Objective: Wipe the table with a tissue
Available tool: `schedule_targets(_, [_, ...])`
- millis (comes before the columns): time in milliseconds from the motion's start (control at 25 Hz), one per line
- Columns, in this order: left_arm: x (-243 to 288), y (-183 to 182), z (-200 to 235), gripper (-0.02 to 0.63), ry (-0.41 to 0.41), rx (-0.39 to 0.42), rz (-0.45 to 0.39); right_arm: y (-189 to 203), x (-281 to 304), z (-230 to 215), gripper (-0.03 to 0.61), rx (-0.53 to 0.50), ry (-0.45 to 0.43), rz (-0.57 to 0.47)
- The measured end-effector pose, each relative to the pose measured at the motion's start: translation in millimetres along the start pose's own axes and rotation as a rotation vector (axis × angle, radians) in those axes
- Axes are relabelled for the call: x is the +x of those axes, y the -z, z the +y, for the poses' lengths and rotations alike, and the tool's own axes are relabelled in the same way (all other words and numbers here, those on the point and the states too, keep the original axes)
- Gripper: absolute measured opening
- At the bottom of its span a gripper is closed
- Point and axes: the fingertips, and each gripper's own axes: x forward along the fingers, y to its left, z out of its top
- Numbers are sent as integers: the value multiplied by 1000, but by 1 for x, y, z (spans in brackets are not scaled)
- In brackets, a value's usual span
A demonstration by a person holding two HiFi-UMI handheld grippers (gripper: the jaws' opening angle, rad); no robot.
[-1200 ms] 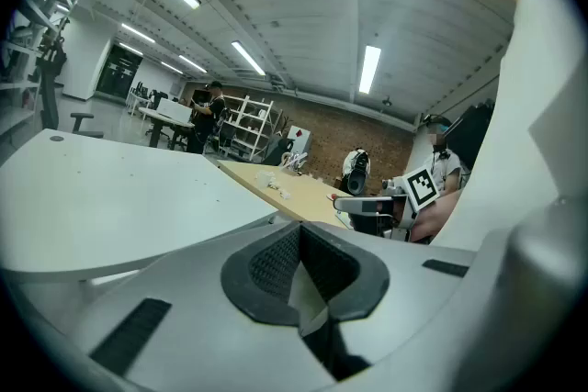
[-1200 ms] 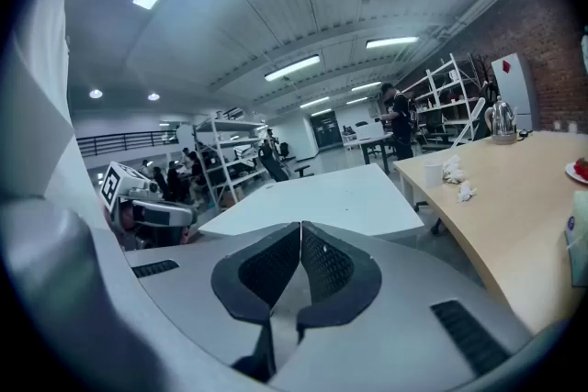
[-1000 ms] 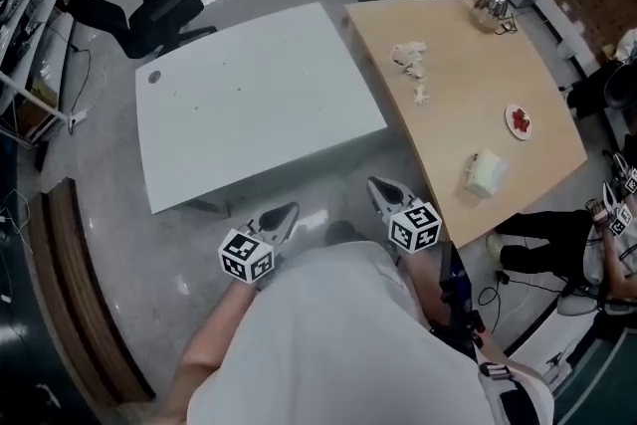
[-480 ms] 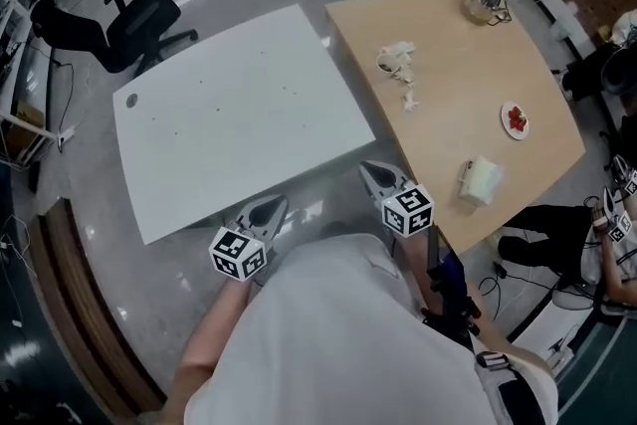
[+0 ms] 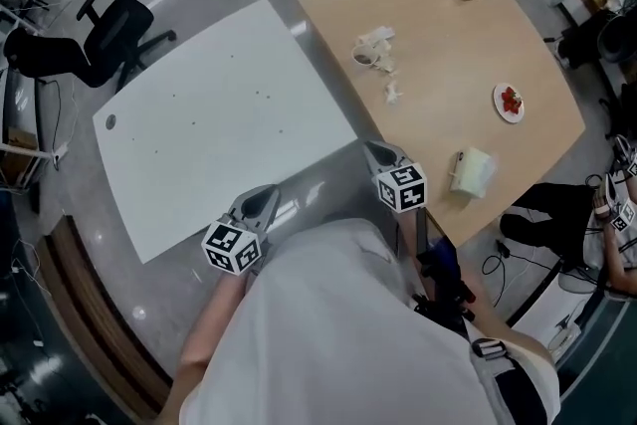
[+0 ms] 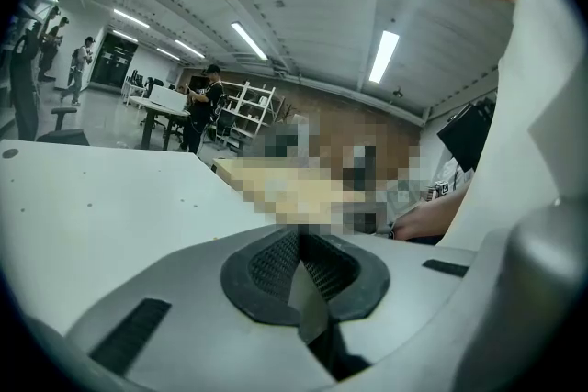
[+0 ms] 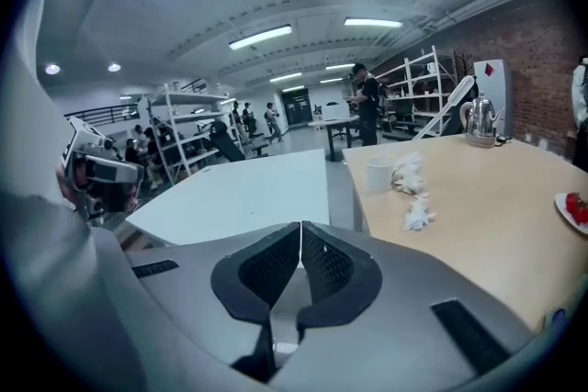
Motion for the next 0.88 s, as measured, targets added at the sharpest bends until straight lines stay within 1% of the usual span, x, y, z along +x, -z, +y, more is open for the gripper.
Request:
schedule_targets(160, [15,-6,8,6,-3,2,24,5,9,-43,18,59,100,33])
schedule_targets(240, [23,-11,11,6,-6,2,27,8,13,-62,18,64,139,56])
schedule_targets(360, [38,-18,15,6,-2,4,36,10,20,-81,18,47,174,91])
schedule_targets(560, [60,-32,17,6,4,16,38,6,39,-106,18,10,208,107])
schedule_targets(760, [68,-39,30,6,-31,19,50,-7,70,-141,20,-48,276,126])
schedule_targets(880, [69,-43,41,6,-62,13,51,-8,87,-161,20,-75,317,164])
